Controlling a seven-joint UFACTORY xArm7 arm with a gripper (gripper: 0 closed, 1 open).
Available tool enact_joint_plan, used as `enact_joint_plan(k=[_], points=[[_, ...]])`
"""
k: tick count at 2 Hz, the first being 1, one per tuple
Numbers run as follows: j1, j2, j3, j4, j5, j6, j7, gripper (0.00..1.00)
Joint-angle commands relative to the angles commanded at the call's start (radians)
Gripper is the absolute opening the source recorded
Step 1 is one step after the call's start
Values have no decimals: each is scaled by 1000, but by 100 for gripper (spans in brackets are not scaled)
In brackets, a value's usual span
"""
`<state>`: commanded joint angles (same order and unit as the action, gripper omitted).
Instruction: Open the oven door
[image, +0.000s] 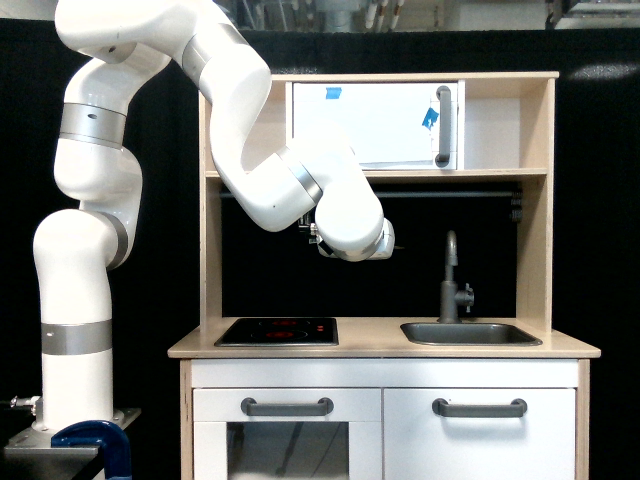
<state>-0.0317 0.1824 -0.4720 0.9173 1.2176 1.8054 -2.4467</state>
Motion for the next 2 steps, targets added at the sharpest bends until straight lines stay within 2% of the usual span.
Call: enact_joint_plan(k=[2], points=[[-42, 52, 41, 66, -5, 72, -7, 100]])
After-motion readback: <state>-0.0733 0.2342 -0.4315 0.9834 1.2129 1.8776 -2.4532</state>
